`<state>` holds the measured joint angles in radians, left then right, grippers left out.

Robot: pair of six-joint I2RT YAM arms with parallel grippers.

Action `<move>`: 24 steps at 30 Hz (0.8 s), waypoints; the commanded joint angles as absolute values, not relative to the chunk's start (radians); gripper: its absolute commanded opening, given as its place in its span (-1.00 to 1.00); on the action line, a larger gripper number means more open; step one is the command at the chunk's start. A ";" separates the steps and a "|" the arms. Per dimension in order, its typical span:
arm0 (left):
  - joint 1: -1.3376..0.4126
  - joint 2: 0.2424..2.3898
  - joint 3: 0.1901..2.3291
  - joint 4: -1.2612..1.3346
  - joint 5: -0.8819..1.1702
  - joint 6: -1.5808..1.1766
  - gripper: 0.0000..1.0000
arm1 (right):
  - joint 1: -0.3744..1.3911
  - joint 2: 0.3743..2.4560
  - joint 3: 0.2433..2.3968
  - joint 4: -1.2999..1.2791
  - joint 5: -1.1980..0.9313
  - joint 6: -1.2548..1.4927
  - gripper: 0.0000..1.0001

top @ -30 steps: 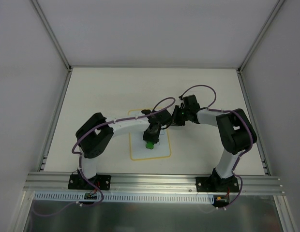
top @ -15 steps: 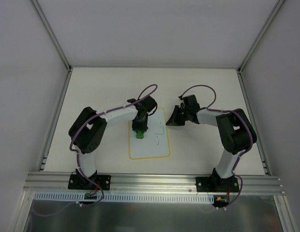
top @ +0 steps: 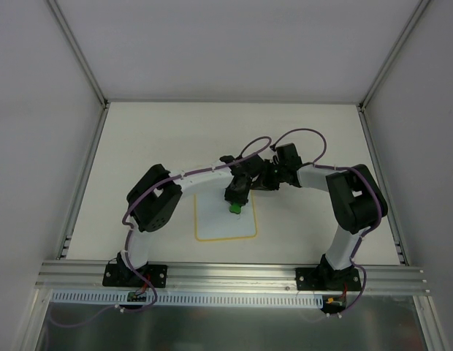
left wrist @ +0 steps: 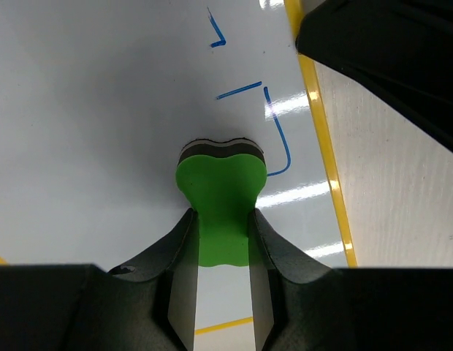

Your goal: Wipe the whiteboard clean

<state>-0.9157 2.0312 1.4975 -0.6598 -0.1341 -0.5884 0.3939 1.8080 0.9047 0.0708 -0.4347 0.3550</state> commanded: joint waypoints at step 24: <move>-0.775 1.677 1.474 -0.690 -0.192 -0.649 0.94 | 0.406 1.679 0.887 -0.167 -0.183 0.233 -0.49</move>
